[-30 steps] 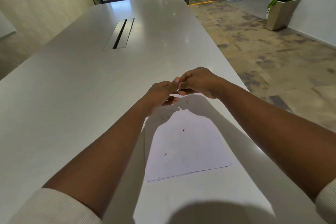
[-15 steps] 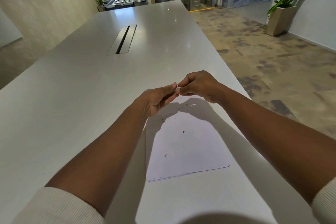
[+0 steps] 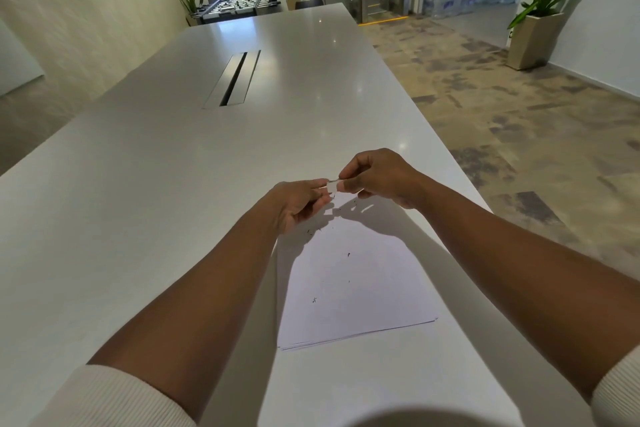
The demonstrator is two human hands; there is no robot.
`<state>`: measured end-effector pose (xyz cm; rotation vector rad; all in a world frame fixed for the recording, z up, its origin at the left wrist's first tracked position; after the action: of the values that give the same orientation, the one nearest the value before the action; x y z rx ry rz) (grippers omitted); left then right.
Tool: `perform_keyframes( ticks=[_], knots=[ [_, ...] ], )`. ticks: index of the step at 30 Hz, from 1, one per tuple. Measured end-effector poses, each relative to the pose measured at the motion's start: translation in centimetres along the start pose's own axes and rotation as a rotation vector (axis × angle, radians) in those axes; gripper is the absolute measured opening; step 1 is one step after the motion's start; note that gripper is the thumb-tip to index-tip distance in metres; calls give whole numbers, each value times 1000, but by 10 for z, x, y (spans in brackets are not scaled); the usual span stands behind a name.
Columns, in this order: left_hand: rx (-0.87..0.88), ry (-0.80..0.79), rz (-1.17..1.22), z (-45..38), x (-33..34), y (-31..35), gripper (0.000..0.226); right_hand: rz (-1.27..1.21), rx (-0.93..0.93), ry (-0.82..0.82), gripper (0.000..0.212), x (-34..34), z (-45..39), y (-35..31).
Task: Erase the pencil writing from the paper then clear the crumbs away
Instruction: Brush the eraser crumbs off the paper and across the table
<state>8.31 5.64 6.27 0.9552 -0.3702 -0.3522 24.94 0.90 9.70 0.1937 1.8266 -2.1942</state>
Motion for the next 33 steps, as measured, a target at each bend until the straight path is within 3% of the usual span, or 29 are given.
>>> perform_keyframes(
  ticks=[3, 6, 16, 22, 27, 33],
  knots=[
    [-71, -46, -37, 2, 5, -3, 23, 16, -2, -7, 12, 2, -2, 4],
    [-81, -83, -31, 1, 5, -4, 38, -2, -5, -10, 11, 3, -3, 9],
    [-49, -47, -11, -4, -1, -7, 15, 21, 19, 1, 17, 3, 2, 15],
    [-43, -135, -58, 0, 6, -8, 37, 140, 13, 56, 21, 3, 2, 14],
    [-37, -171, 4, -1, 8, -9, 12, 166, 28, 70, 18, 4, 2, 17],
    [-22, -114, 65, -3, 1, -11, 22, 170, 32, 88, 16, 3, 3, 19]
  ],
)
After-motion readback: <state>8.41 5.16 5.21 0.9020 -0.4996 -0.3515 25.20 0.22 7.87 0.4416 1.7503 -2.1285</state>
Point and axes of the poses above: each hand's wrist, its own z-axis away from the middle knuckle, its own x-axis out of the palm, y = z × x, the point moved 5 cm from there along -z, towards the middle knuckle, and after that the axes turned 12 degrees about -y, right-handed, at the moved point
